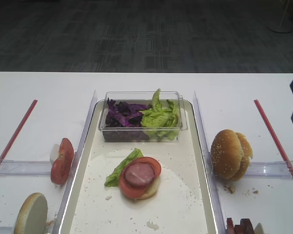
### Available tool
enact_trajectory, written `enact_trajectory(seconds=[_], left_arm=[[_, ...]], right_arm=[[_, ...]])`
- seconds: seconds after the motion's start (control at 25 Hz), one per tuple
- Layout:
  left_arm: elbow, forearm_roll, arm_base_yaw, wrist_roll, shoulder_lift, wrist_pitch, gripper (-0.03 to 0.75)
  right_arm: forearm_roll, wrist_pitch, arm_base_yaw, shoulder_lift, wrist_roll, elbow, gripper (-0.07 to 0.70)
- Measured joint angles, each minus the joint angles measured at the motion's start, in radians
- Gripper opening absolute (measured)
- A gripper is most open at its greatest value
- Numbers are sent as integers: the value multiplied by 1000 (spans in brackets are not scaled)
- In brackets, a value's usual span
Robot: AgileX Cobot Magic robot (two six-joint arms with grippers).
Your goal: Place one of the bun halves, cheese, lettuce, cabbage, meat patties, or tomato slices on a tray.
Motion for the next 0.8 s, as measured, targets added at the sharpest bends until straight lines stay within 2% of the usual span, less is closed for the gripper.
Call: enact_trajectory(seconds=[0.28,0.44,0.68,0.8], left_arm=[[0,0,0,0,0,0,618],[0,0,0,0,0,0,618],[0,1,0,0,0,0,618],[0,2,0,0,0,0,618]], right_arm=[[0,-37,0,-255,0,281,675],[-2,-35,0,-418,0,408,671],[-2,10,0,-661,0,522,647],[-2,22,0,-771,12,535,645]])
